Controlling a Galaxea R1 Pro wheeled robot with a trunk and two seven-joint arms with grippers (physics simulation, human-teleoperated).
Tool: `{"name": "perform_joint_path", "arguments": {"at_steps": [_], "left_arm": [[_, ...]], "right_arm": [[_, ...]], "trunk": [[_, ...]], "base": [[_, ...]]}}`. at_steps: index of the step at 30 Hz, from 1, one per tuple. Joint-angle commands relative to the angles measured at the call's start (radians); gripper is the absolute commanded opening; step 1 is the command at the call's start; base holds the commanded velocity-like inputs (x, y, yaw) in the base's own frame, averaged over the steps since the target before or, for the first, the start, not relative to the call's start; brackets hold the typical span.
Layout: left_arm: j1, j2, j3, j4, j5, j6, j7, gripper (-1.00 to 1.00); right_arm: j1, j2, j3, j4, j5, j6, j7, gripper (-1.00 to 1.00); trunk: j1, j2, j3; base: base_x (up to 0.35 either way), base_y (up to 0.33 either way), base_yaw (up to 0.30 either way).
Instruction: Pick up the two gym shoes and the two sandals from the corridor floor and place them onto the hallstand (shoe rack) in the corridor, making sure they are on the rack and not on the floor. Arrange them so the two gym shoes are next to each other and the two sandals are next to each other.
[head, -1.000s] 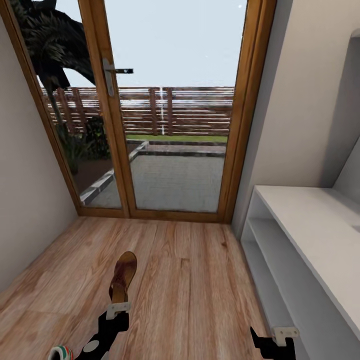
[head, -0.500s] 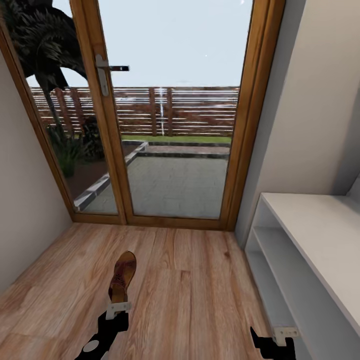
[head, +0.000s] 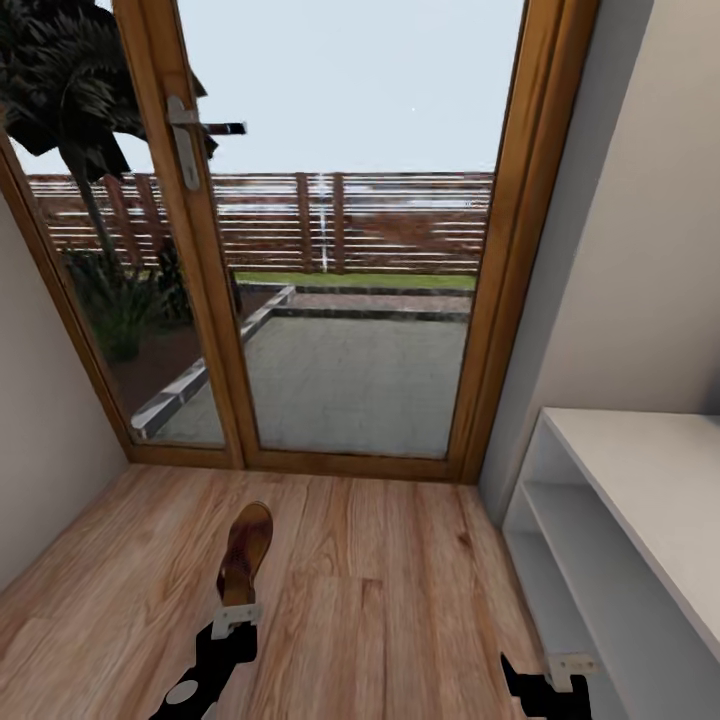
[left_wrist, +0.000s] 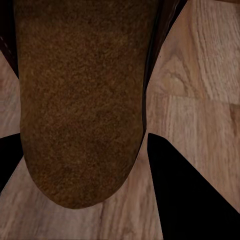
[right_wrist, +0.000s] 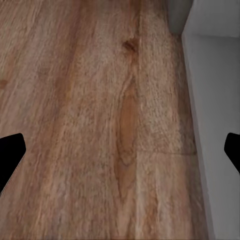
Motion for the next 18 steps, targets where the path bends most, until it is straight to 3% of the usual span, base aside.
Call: {"name": "perform_joint_path", "arguments": {"at_steps": [1, 6, 18], "left_arm": [[-0.001, 0.001, -0.008, 0.000, 0.003, -0.003, 0.008, -1.00], [-0.001, 0.001, -0.008, 0.001, 0.003, -0.004, 0.008, -1.00], [0.000, 0.001, -0.007, 0.001, 0.006, -0.006, 0.008, -1.00]], "right_arm": [[-0.001, 0.001, -0.004, 0.001, 0.003, -0.003, 0.008, 1.00], [-0.001, 0.001, -0.004, 0.001, 0.003, -0.003, 0.008, 1.00], [-0.001, 0.001, -0.003, 0.001, 0.003, -0.003, 0.008, 1.00]], "trunk": [[0.000, 0.000, -0.001], [0.000, 0.000, -0.001], [0.000, 0.000, -0.001]], "base": [[0.339, 0.000, 0.000], [0.339, 0.000, 0.076], [0.339, 0.000, 0.260]]}}
